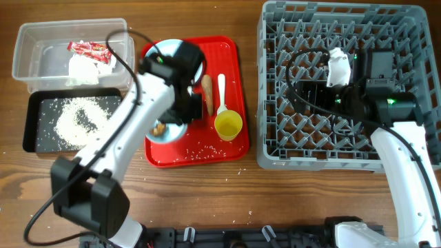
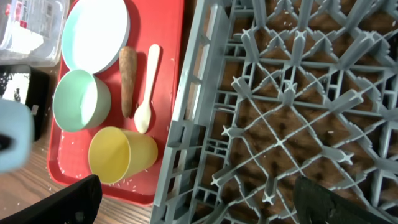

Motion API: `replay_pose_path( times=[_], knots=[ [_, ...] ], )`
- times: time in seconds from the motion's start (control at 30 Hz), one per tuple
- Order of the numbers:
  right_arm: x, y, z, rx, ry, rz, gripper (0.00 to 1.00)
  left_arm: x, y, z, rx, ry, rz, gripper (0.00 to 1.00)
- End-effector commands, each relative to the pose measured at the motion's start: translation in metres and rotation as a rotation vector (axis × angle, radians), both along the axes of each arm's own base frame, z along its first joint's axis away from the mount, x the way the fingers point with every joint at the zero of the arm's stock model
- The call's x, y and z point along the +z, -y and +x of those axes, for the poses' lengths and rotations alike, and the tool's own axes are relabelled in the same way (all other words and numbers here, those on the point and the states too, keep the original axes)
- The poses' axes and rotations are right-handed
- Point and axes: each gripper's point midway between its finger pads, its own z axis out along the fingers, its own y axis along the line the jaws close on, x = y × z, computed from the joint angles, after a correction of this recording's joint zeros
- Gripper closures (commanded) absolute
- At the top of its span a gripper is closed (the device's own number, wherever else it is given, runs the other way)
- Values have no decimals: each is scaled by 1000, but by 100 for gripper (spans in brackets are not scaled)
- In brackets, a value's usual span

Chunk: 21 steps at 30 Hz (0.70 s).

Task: Sort waste into correct bins and load items into the dishwasher rack
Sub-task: 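Tip the light-blue bowl over the black tray to dump the scrap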

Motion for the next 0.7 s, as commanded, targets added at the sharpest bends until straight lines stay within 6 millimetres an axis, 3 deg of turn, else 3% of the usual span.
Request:
replay_pose_path(
  times=[0.0,0.07,0.13,0.2,0.3,0.33,0.43,0.53,0.67],
  knots=[
    [1,1,4,-2,7,-10,0,42,-29,34,28,121,-43,96],
    [1,1,4,-2,7,-11,0,45,-62,46,109,125,-94,96],
    [2,1,4,-2,8,-11,0,56,-85,62,139,152,-359,96],
    [2,1,4,-2,9,-11,0,76,-121,81,185,257,-662,96],
    [2,1,5,-2,14,-11,0,85,-170,96,203,405,-933,96],
    [2,2,5,-1,16,-15,0,86,-187,100,235,457,-1041,96],
    [1,3,4,-3,9,-19,0,62,-231,102,399,459,-1154,96],
    [1,3,4,-4,12,-18,0,58,-262,105,528,495,-1320,96],
    [1,3,4,-6,8,-16,0,67,-276,103,637,477,-1409,96]
  ],
)
